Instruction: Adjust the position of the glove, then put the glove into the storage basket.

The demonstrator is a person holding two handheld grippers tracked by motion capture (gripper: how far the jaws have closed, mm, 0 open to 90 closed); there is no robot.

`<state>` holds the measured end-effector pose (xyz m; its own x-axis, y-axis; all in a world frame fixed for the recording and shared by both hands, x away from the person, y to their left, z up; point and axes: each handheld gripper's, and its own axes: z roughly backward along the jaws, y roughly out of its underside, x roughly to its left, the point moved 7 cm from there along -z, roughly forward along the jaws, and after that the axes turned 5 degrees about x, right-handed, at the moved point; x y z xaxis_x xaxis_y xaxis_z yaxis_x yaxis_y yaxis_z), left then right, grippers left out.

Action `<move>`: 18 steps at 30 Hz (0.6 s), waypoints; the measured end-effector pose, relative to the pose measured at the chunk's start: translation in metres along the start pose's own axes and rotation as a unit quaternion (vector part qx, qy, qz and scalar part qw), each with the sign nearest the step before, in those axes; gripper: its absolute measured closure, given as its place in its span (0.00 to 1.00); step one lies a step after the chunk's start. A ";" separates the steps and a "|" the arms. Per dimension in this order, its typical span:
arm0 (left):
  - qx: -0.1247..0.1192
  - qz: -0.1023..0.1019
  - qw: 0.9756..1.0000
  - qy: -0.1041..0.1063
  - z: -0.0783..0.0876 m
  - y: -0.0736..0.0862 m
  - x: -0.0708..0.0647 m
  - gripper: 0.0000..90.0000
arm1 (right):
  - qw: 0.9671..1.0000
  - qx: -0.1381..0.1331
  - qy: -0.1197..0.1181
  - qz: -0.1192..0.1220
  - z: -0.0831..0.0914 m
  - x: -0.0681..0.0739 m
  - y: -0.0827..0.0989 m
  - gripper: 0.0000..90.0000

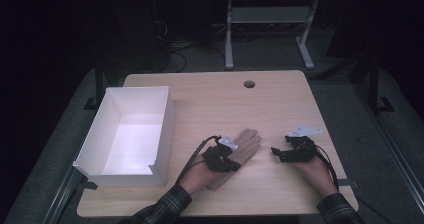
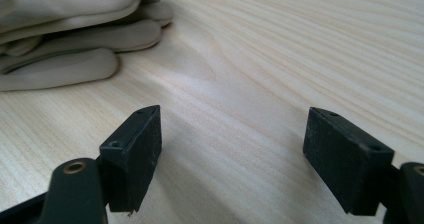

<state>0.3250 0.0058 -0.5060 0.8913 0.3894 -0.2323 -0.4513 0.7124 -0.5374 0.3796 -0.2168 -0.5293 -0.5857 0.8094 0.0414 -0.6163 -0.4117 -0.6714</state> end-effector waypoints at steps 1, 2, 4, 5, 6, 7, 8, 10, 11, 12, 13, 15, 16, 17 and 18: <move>0.002 -0.001 1.000 -0.002 0.001 0.002 0.000 0.99 | 1.000 0.000 0.000 0.000 0.000 0.000 0.000 0.25; 0.004 -0.001 1.000 -0.004 0.003 0.004 0.000 0.99 | 1.000 0.000 0.000 0.000 0.000 0.000 0.000 0.24; 0.006 0.000 1.000 -0.005 0.007 0.007 0.001 0.99 | 1.000 0.000 0.000 0.000 0.000 0.000 0.000 0.24; 0.007 0.001 1.000 -0.006 0.009 0.009 0.001 0.99 | 1.000 0.000 0.000 0.000 0.000 0.000 0.000 0.24; 0.006 0.002 1.000 -0.008 0.010 0.009 0.001 0.99 | 1.000 0.000 0.000 0.000 -0.001 0.000 0.000 0.23; 0.008 -0.002 1.000 -0.009 0.013 0.009 0.002 0.99 | 1.000 0.000 0.000 0.000 -0.001 0.000 0.000 0.23; 0.002 0.001 1.000 -0.011 0.015 0.008 0.001 0.97 | 1.000 0.000 0.001 -0.001 -0.001 0.000 0.000 0.23; -0.004 -0.005 1.000 -0.015 0.021 0.005 0.002 0.92 | 1.000 0.002 0.001 -0.001 -0.001 0.000 0.000 0.23; -0.011 -0.003 1.000 -0.018 0.025 0.003 0.003 0.90 | 1.000 0.002 0.002 0.000 -0.001 0.000 0.000 0.23; -0.018 0.000 1.000 -0.021 0.028 0.002 0.003 0.85 | 1.000 0.002 0.001 0.000 -0.001 0.000 0.000 0.22; -0.021 0.000 0.999 -0.028 0.032 0.000 0.006 0.80 | 1.000 0.001 0.001 0.000 -0.001 0.000 0.000 0.22; -0.031 0.001 0.999 -0.037 0.038 -0.003 0.011 0.69 | 1.000 0.001 0.001 0.001 -0.001 0.000 -0.001 0.22; -0.035 0.005 0.998 -0.045 0.040 -0.004 0.014 0.62 | 1.000 0.001 0.002 0.001 -0.001 0.000 -0.001 0.22; -0.033 -0.004 0.998 -0.056 0.043 -0.005 0.018 0.56 | 1.000 0.001 0.002 0.001 -0.001 0.000 -0.001 0.22; -0.033 -0.007 0.997 -0.064 0.044 -0.005 0.022 0.49 | 1.000 0.002 0.002 0.000 -0.001 0.000 -0.001 0.22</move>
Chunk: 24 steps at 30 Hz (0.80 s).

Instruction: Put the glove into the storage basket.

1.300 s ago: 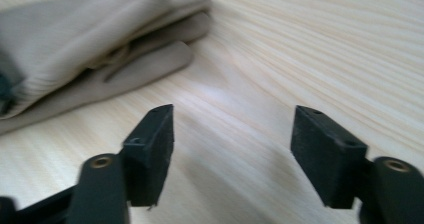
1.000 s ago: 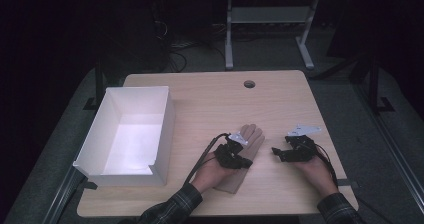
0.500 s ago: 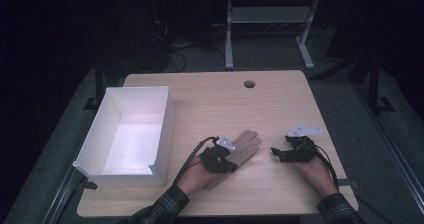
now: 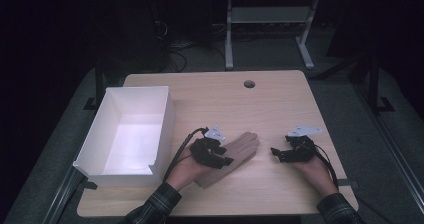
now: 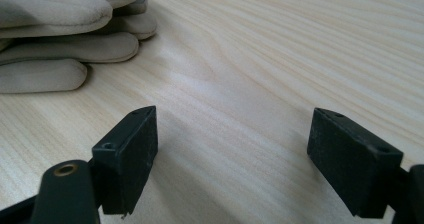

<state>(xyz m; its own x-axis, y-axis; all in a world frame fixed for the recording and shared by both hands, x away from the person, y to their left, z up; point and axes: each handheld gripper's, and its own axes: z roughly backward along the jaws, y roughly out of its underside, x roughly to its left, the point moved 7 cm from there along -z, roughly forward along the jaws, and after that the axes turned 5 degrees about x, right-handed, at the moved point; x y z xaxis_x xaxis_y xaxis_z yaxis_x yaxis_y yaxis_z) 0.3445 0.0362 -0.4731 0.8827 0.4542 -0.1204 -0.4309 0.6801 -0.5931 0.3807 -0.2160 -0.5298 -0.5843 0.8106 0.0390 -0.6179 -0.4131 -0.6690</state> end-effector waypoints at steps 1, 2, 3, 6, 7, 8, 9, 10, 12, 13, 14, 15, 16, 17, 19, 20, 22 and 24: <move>-0.005 0.003 1.000 0.000 -0.001 -0.001 0.002 0.43 | 1.000 0.000 0.000 0.000 0.000 0.000 0.000 0.22; -0.008 0.003 1.000 -0.001 -0.002 -0.001 0.004 0.33 | 1.000 0.001 0.000 0.000 0.000 0.000 0.000 0.22; -0.005 -0.001 1.000 -0.003 -0.004 -0.001 0.006 0.28 | 1.000 0.001 0.000 0.000 0.000 0.000 0.000 0.22; 0.001 -0.007 1.000 -0.011 -0.013 -0.001 0.009 0.18 | 1.000 0.001 0.000 0.000 0.000 0.000 0.000 0.22; 0.007 -0.013 1.000 -0.013 -0.016 0.000 0.010 0.16 | 1.000 0.001 0.000 0.000 0.000 0.000 0.000 0.22; 0.009 -0.012 1.000 -0.012 -0.019 0.001 0.009 0.15 | 1.000 0.001 0.000 0.000 0.000 0.000 0.000 0.22; 0.014 -0.013 1.000 -0.012 -0.023 0.001 0.009 0.15 | 1.000 0.001 0.000 0.000 0.000 0.000 0.000 0.22; 0.018 -0.016 1.000 -0.014 -0.025 0.002 0.010 0.15 | 1.000 0.001 0.000 0.000 0.000 0.000 0.000 0.22; 0.023 -0.017 0.999 -0.021 -0.030 0.003 0.010 0.14 | 1.000 0.001 0.000 0.000 0.000 0.000 0.000 0.22; 0.026 -0.019 0.999 -0.018 -0.032 0.004 0.009 0.14 | 1.000 0.001 0.000 0.000 0.000 0.000 0.000 0.22; 0.027 -0.020 0.999 -0.018 -0.035 0.005 0.008 0.14 | 1.000 0.001 0.000 0.000 0.000 0.000 0.000 0.22; 0.032 -0.023 0.999 -0.021 -0.037 0.006 0.007 0.14 | 1.000 0.001 0.000 0.000 0.000 0.000 0.000 0.22; 0.037 -0.026 0.999 -0.024 -0.039 0.007 0.006 0.14 | 1.000 0.001 0.000 0.001 0.000 0.000 0.000 0.22; 0.037 -0.027 0.999 -0.026 -0.040 0.007 0.006 0.14 | 1.000 0.001 0.000 0.001 0.000 0.000 0.000 0.21; 0.041 -0.029 0.998 -0.032 -0.043 0.009 0.005 0.14 | 1.000 0.001 0.000 0.000 0.000 0.000 0.000 0.21; 0.042 -0.030 0.998 -0.032 -0.044 0.009 0.005 0.14 | 1.000 0.001 0.000 0.000 0.000 0.000 0.000 0.21; 0.045 -0.032 0.998 -0.030 -0.045 0.010 0.005 0.15 | 1.000 0.001 0.000 0.001 0.000 0.000 0.000 0.21; 0.046 -0.032 0.998 -0.030 -0.046 0.011 0.005 0.15 | 1.000 0.001 0.000 0.001 0.000 0.000 0.000 0.21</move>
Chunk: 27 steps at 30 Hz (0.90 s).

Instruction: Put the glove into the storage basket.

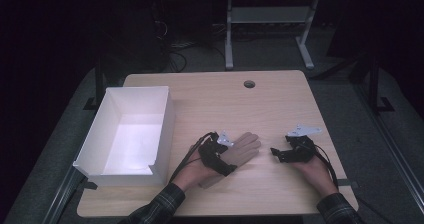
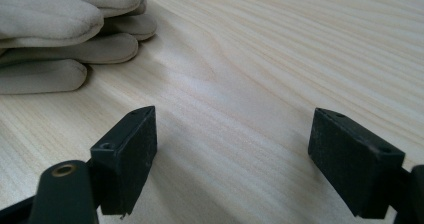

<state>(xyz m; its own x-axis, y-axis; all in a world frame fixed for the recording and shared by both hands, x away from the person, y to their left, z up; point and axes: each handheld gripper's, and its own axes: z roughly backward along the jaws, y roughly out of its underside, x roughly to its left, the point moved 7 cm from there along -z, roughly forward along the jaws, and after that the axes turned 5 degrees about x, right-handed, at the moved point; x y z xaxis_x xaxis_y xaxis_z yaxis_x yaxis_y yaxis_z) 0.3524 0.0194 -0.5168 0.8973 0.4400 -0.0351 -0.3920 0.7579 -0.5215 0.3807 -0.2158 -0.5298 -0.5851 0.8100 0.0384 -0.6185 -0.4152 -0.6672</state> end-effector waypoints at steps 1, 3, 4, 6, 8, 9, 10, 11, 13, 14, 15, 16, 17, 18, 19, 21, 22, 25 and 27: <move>0.000 0.000 1.000 0.002 0.000 0.000 0.000 0.15 | 1.000 0.000 0.000 0.000 0.000 0.000 0.000 0.21; -0.001 0.001 1.000 0.005 0.000 0.001 -0.001 0.17 | 1.000 0.000 0.000 0.000 0.000 0.000 0.000 0.21; -0.002 0.001 1.000 0.006 0.000 0.001 -0.001 0.19 | 1.000 0.000 0.000 0.000 0.000 0.000 0.000 0.21; -0.004 -0.001 1.000 0.009 0.000 0.001 0.000 0.21 | 1.000 0.000 0.001 0.000 0.000 0.000 0.000 0.21; -0.005 -0.004 1.000 0.012 0.001 0.001 -0.001 0.26 | 1.000 -0.002 0.001 0.003 0.000 0.000 0.000 0.21; -0.004 -0.003 1.000 0.014 0.002 0.001 -0.002 0.28 | 1.000 -0.001 0.001 0.002 0.000 0.000 0.000 0.21; -0.005 -0.005 1.000 0.018 0.002 0.001 -0.003 0.31 | 1.000 -0.002 0.001 0.003 0.000 0.000 0.000 0.21; -0.003 -0.007 1.000 0.020 0.003 0.001 -0.004 0.36 | 1.000 -0.002 0.001 0.003 0.000 0.000 0.000 0.21; -0.003 -0.005 1.000 0.026 0.004 0.001 -0.005 0.43 | 1.000 -0.002 0.001 0.002 0.000 0.000 0.000 0.21; -0.003 -0.005 1.000 0.030 0.005 0.001 -0.006 0.47 | 1.000 -0.002 0.001 0.002 0.000 0.000 0.000 0.21; -0.002 -0.006 0.999 0.033 0.005 0.001 -0.006 0.51 | 1.000 -0.002 0.002 0.002 0.000 0.000 0.000 0.21; -0.003 -0.006 0.999 0.038 0.006 0.000 -0.007 0.56 | 1.000 -0.002 0.002 0.002 0.000 0.000 0.000 0.21; -0.003 -0.004 0.999 0.042 0.006 0.000 -0.008 0.60 | 1.000 -0.002 0.002 0.002 0.000 0.000 0.000 0.21; -0.003 -0.003 0.999 0.046 0.006 0.000 -0.008 0.63 | 1.000 -0.002 0.002 0.002 0.000 0.000 0.000 0.21; -0.004 0.001 0.999 0.049 0.006 0.000 -0.009 0.66 | 1.000 -0.002 0.001 0.002 0.000 0.000 0.000 0.21; -0.004 0.010 0.999 0.053 0.006 0.000 -0.009 0.69 | 1.000 -0.002 0.001 0.002 0.000 0.000 0.000 0.21; -0.004 0.009 0.998 0.055 0.006 0.000 -0.008 0.71 | 1.000 -0.002 0.001 0.002 0.000 0.000 0.000 0.21; 0.000 0.013 0.998 0.062 0.007 -0.001 -0.008 0.74 | 1.000 -0.002 0.001 0.002 0.000 0.000 0.000 0.21; -0.005 0.025 0.997 0.070 0.007 -0.002 -0.007 0.75 | 1.000 -0.002 0.001 0.002 0.000 0.000 0.000 0.21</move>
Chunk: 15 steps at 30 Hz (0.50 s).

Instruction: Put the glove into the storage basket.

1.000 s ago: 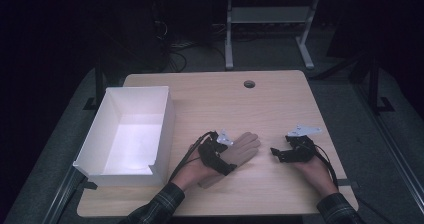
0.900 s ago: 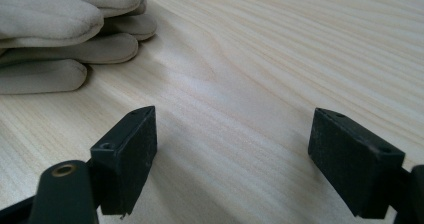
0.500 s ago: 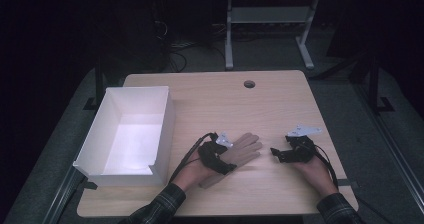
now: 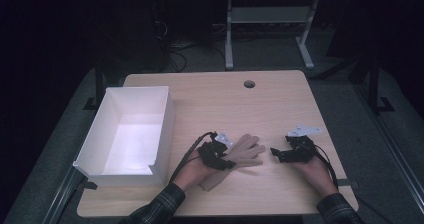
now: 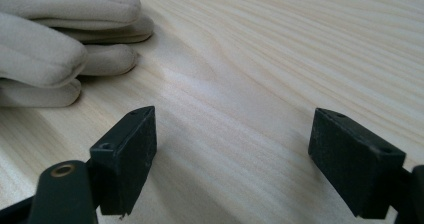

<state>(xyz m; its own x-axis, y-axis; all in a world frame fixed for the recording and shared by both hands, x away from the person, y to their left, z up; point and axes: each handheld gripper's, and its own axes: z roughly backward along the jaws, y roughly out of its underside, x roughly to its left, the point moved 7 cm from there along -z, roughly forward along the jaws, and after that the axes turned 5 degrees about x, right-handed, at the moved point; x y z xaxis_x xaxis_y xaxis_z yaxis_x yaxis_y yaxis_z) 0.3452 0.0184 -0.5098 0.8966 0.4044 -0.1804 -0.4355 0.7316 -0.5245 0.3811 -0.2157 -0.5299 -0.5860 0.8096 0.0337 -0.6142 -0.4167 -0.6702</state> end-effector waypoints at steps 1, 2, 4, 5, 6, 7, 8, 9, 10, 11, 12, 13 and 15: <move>0.002 0.000 1.000 0.002 0.001 0.000 0.001 0.76 | 1.000 0.000 0.001 -0.001 0.000 0.000 0.000 0.21; 0.002 0.000 1.000 0.001 0.002 0.000 0.001 0.76 | 1.000 0.000 0.002 -0.002 0.000 0.000 0.000 0.21; 0.003 -0.003 1.000 0.000 0.005 -0.002 0.000 0.76 | 1.000 0.000 0.002 -0.003 0.000 0.000 0.000 0.21; 0.001 -0.001 1.000 0.001 0.007 -0.004 -0.001 0.76 | 1.000 0.000 0.002 -0.003 0.000 0.000 0.000 0.21; -0.006 0.006 1.000 0.004 0.009 -0.006 -0.002 0.77 | 1.000 0.001 0.002 -0.003 0.000 0.000 0.000 0.21; -0.010 0.009 1.000 0.008 0.012 -0.008 -0.002 0.76 | 1.000 0.001 0.002 -0.003 0.000 0.000 0.000 0.21; -0.014 0.011 1.000 0.009 0.015 -0.010 -0.002 0.76 | 1.000 0.001 0.002 -0.003 0.000 0.000 0.000 0.21; -0.018 0.016 1.000 0.011 0.019 -0.012 -0.001 0.77 | 1.000 0.001 0.002 -0.003 0.000 0.000 0.000 0.21; -0.021 0.020 1.000 0.012 0.023 -0.014 -0.001 0.77 | 1.000 0.000 0.002 -0.003 0.000 0.000 0.000 0.21; -0.026 0.024 0.999 0.013 0.026 -0.016 -0.001 0.76 | 1.000 0.000 0.002 -0.003 0.000 0.000 0.000 0.21; -0.029 0.028 0.999 0.014 0.030 -0.018 -0.001 0.77 | 1.000 0.001 0.002 -0.004 0.000 0.000 0.000 0.21; -0.033 0.033 0.999 0.015 0.034 -0.020 0.000 0.77 | 1.000 0.001 0.002 -0.003 0.000 0.000 0.000 0.21; -0.037 0.040 0.998 0.011 0.043 -0.025 0.001 0.76 | 1.000 0.001 0.002 -0.003 0.000 0.000 0.000 0.21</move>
<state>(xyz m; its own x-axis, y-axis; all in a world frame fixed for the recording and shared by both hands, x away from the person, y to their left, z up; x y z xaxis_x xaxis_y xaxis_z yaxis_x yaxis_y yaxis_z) 0.3539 0.0240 -0.4612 0.8608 0.4479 -0.2416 -0.4997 0.6541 -0.5679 0.3810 -0.2159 -0.5299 -0.5808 0.8133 0.0345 -0.6180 -0.4129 -0.6690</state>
